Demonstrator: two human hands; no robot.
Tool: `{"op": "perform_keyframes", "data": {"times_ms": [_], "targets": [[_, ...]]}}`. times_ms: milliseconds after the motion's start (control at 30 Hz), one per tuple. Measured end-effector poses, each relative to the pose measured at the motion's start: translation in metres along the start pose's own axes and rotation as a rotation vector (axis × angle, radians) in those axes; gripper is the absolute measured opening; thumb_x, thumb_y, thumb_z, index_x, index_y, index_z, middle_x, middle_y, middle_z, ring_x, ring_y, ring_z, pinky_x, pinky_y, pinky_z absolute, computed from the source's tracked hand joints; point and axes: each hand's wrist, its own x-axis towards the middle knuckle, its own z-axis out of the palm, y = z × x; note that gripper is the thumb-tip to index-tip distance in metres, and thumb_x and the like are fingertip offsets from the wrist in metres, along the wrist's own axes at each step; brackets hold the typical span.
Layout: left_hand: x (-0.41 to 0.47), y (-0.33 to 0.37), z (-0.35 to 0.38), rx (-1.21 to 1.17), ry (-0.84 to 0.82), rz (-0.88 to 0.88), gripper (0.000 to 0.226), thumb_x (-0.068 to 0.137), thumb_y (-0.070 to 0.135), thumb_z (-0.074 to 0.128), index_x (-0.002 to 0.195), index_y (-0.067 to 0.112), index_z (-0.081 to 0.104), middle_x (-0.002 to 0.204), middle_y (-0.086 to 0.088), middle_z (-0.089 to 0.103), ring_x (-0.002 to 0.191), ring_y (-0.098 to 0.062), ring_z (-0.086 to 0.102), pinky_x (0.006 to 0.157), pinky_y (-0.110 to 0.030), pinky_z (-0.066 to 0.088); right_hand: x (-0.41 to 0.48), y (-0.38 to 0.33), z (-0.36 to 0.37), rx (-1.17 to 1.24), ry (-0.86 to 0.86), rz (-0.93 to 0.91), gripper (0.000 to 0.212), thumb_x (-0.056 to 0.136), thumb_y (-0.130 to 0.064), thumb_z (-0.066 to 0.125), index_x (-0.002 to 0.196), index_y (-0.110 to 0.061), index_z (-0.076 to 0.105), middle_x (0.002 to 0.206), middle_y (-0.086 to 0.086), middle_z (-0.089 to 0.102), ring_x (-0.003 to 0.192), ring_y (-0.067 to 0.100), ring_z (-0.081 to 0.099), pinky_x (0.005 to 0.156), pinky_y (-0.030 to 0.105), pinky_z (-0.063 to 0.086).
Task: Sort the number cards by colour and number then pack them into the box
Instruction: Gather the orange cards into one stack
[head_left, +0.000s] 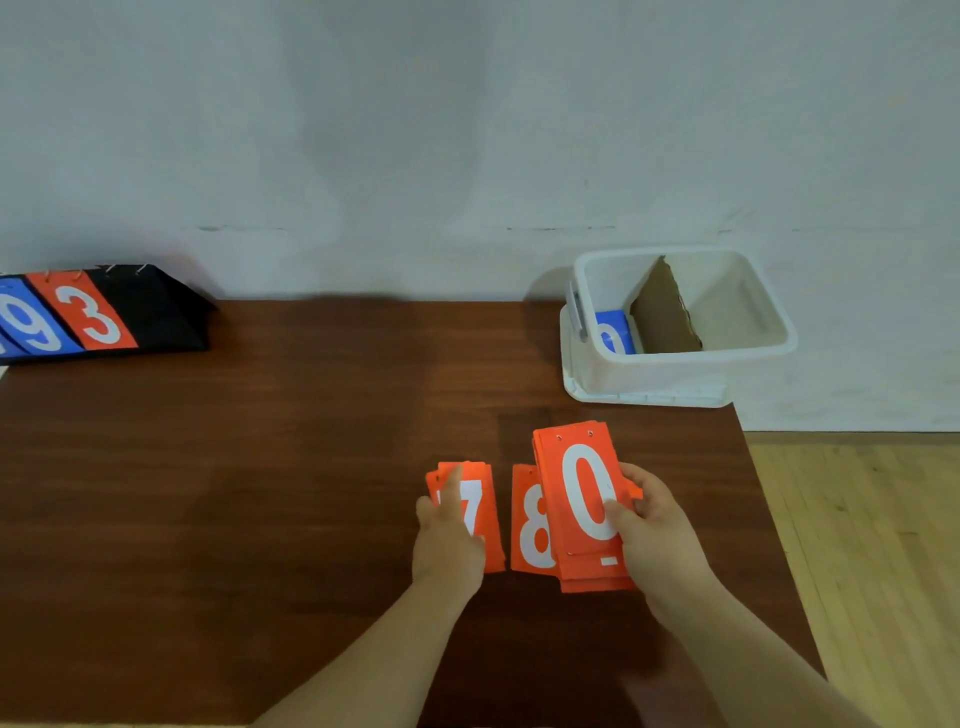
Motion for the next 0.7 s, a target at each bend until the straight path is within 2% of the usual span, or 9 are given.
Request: {"op": "perform_keyframes", "data": {"times_ms": [67, 133, 200, 267, 300, 400, 533, 633, 700], "targets": [[0.0, -0.014, -0.014, -0.093, -0.049, 0.016, 0.087, 0.095, 0.012, 0.065, 0.157, 0.042, 0.013, 0.15, -0.003, 0.035, 0.129, -0.022, 0.052, 0.09, -0.031, 0.054, -0.003, 0.0, 0.006, 0.03, 0.004, -0.001, 0.044, 0.097, -0.041, 0.061, 0.139, -0.04, 0.046, 0.125, -0.006, 0.062, 0.1, 0.017, 0.067, 0.073, 0.037, 0.063], [0.0, -0.032, -0.034, -0.24, -0.093, -0.006, 0.078, 0.096, 0.008, 0.062, 0.157, 0.037, 0.025, 0.155, -0.002, 0.036, 0.138, -0.026, 0.045, 0.102, -0.037, 0.051, -0.007, -0.003, 0.014, 0.089, 0.002, -0.006, 0.038, 0.1, -0.035, 0.061, 0.135, -0.039, 0.049, 0.114, -0.009, 0.062, 0.089, 0.011, 0.066, 0.06, 0.027, 0.059], [-0.001, -0.05, -0.061, -0.458, -0.073, -0.092, 0.069, 0.095, 0.003, 0.06, 0.152, 0.034, 0.038, 0.147, -0.004, 0.044, 0.125, -0.025, 0.054, 0.087, -0.029, 0.054, -0.013, -0.011, 0.025, 0.16, -0.014, 0.009, 0.032, 0.101, -0.028, 0.06, 0.129, -0.04, 0.051, 0.103, -0.012, 0.063, 0.086, 0.01, 0.067, 0.059, 0.028, 0.057], [-0.005, -0.064, -0.09, -0.673, -0.052, -0.195, 0.061, 0.094, 0.001, 0.056, 0.142, 0.037, 0.048, 0.138, -0.005, 0.048, 0.107, -0.022, 0.058, 0.069, -0.026, 0.051, -0.02, -0.022, 0.039, 0.199, -0.05, 0.032, 0.03, 0.102, -0.024, 0.06, 0.126, -0.04, 0.053, 0.106, -0.008, 0.067, 0.091, 0.018, 0.07, 0.071, 0.039, 0.062], [-0.008, -0.07, -0.105, -0.746, -0.051, -0.225, 0.058, 0.094, 0.001, 0.055, 0.138, 0.039, 0.05, 0.136, -0.005, 0.048, 0.104, -0.022, 0.059, 0.068, -0.029, 0.052, -0.023, -0.027, 0.047, 0.223, -0.069, 0.042, 0.03, 0.102, -0.023, 0.06, 0.126, -0.04, 0.055, 0.112, -0.004, 0.069, 0.095, 0.022, 0.071, 0.079, 0.046, 0.062], [-0.018, -0.08, -0.146, -0.861, -0.056, -0.242, 0.054, 0.096, 0.001, 0.053, 0.133, 0.041, 0.052, 0.131, -0.003, 0.046, 0.098, -0.02, 0.059, 0.07, -0.034, 0.055, -0.034, -0.051, 0.07, 0.266, -0.133, 0.012, 0.033, 0.102, -0.021, 0.059, 0.132, -0.035, 0.057, 0.114, -0.003, 0.071, 0.098, 0.023, 0.073, 0.085, 0.048, 0.061], [-0.029, -0.08, -0.19, -0.915, -0.031, -0.171, 0.057, 0.098, 0.005, 0.052, 0.132, 0.05, 0.048, 0.133, 0.0, 0.043, 0.102, -0.02, 0.058, 0.081, -0.04, 0.058, -0.055, -0.092, 0.097, 0.38, -0.278, -0.001, 0.028, 0.101, -0.015, 0.059, 0.126, -0.028, 0.059, 0.106, 0.002, 0.076, 0.088, 0.024, 0.077, 0.07, 0.042, 0.063], [-0.035, -0.075, -0.215, -0.923, -0.002, -0.057, 0.064, 0.098, 0.004, 0.054, 0.135, 0.055, 0.04, 0.132, 0.004, 0.048, 0.106, -0.017, 0.061, 0.087, -0.044, 0.06, -0.071, -0.115, 0.116, 0.487, -0.4, -0.032, 0.031, 0.102, -0.012, 0.056, 0.131, -0.024, 0.06, 0.11, 0.008, 0.077, 0.096, 0.031, 0.076, 0.081, 0.051, 0.061], [-0.038, -0.071, -0.229, -0.916, 0.005, 0.016, 0.068, 0.099, 0.006, 0.056, 0.135, 0.059, 0.035, 0.129, 0.009, 0.047, 0.107, -0.017, 0.06, 0.086, -0.045, 0.061, -0.084, -0.129, 0.126, 0.533, -0.46, -0.069, 0.029, 0.102, -0.012, 0.055, 0.128, -0.024, 0.062, 0.11, 0.008, 0.077, 0.098, 0.031, 0.075, 0.08, 0.048, 0.062]]}}
